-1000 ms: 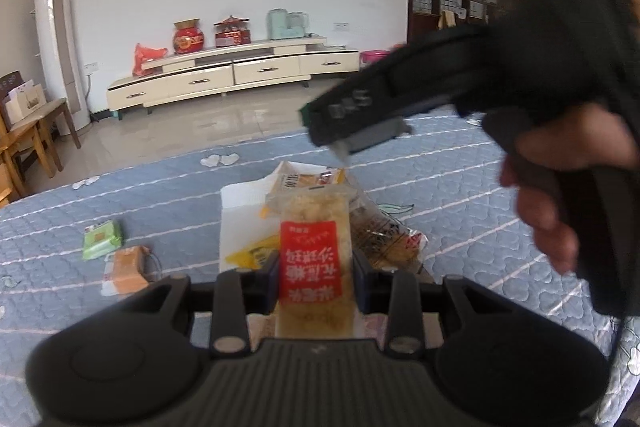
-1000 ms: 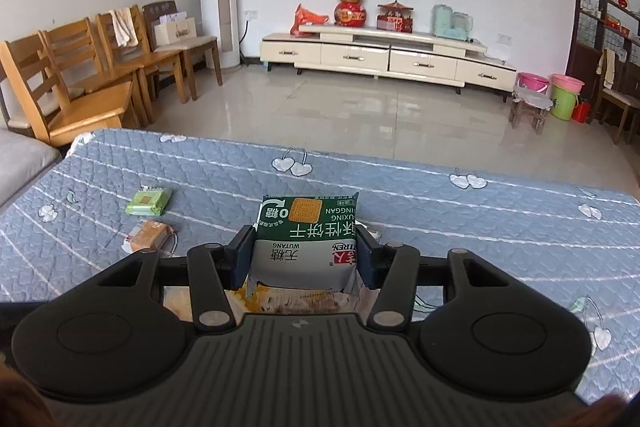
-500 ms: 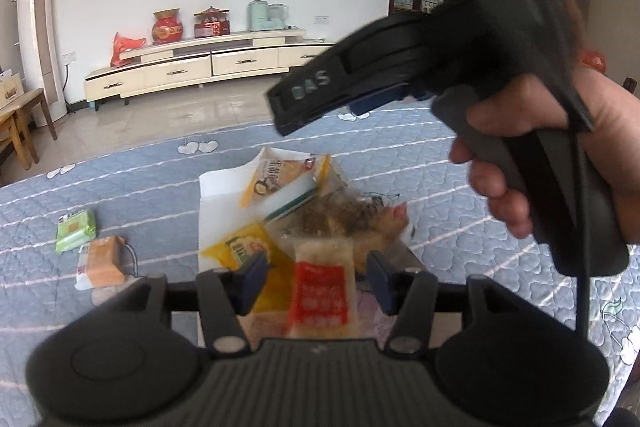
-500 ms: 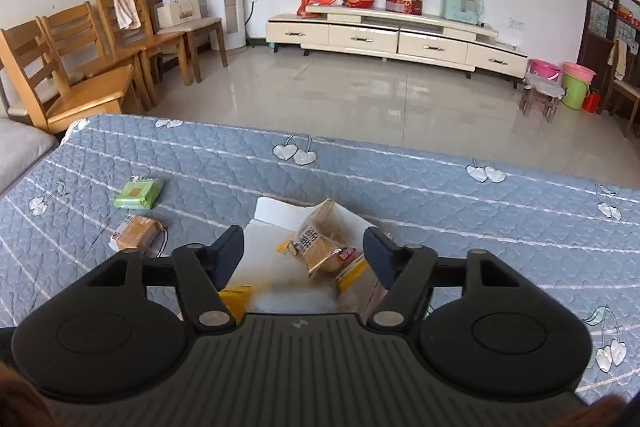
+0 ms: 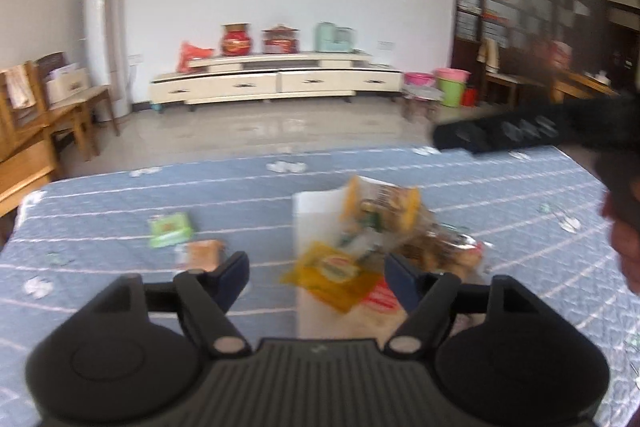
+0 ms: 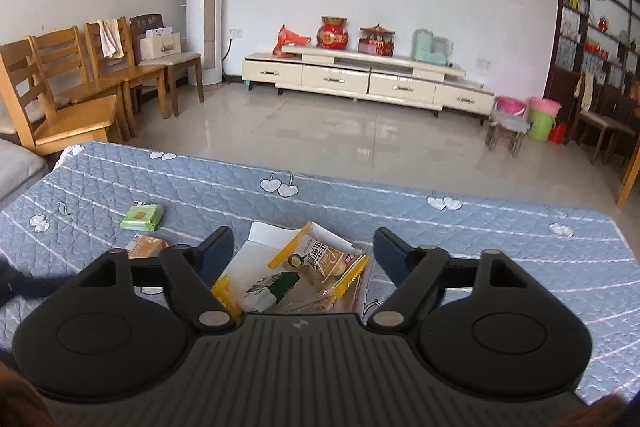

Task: Organize snacks
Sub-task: 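Open the left tool to drop the red-label pack while the right tool releases the green pack, then move both open tools from the tray back to the remaining snacks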

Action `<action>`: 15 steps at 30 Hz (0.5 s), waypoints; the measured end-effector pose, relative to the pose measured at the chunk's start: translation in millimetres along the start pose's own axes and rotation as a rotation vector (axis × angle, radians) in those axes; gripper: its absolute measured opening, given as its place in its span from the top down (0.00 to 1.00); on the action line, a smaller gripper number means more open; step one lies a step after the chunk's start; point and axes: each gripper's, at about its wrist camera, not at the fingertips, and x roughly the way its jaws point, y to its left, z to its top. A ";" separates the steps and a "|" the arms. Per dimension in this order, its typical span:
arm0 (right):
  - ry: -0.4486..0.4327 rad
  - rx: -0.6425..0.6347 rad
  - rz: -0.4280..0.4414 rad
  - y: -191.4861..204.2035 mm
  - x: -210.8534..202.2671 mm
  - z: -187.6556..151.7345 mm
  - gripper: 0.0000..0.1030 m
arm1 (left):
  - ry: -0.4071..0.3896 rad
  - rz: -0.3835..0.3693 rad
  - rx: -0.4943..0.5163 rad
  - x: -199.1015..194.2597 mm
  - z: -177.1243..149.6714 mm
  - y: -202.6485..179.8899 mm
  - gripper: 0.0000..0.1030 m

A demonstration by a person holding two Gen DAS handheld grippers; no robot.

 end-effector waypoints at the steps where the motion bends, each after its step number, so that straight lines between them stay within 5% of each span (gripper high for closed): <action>1: -0.006 -0.006 -0.001 2.8 -3.9 0.0 0.02 | -0.005 0.017 -0.008 -2.5 0.9 4.2 0.24; 15: -0.018 0.030 0.049 40.9 -19.9 -8.7 0.00 | -0.037 0.151 -0.075 -29.3 1.6 58.7 0.19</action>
